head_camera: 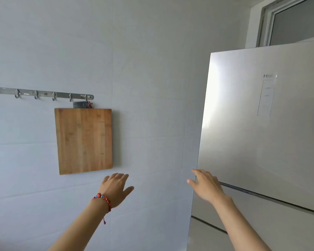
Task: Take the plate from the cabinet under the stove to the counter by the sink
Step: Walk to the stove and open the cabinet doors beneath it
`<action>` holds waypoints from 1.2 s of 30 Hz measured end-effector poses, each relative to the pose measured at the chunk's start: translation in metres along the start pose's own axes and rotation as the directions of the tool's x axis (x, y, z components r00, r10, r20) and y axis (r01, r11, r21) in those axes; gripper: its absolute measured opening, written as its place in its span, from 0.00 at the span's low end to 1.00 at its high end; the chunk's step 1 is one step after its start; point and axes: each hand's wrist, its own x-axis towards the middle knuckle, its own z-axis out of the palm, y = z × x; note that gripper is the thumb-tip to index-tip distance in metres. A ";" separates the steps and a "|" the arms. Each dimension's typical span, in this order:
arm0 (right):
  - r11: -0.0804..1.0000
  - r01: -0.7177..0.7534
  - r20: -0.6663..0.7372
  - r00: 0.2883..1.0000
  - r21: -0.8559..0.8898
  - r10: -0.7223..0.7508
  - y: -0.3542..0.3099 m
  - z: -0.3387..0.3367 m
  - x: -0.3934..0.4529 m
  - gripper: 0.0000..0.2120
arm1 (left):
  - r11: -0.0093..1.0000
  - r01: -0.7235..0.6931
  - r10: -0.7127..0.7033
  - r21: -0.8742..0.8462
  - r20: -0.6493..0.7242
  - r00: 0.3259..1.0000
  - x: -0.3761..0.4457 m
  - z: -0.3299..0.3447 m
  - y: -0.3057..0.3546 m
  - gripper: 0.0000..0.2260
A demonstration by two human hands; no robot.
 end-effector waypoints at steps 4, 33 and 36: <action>1.000 0.007 -0.040 0.999 0.026 -0.006 0.000 0.010 -0.011 0.23 | 1.000 0.002 -0.002 0.016 -0.003 1.000 -0.013 0.013 -0.004 0.23; 0.995 0.089 0.244 0.965 0.036 -0.095 -0.021 0.199 -0.202 0.21 | 0.943 0.327 -0.309 -0.061 0.204 0.929 -0.299 0.136 -0.045 0.21; 0.990 0.133 0.279 0.950 0.052 -0.142 -0.043 0.213 -0.201 0.21 | 0.915 0.403 -0.386 -0.028 0.230 0.893 -0.322 0.130 -0.068 0.22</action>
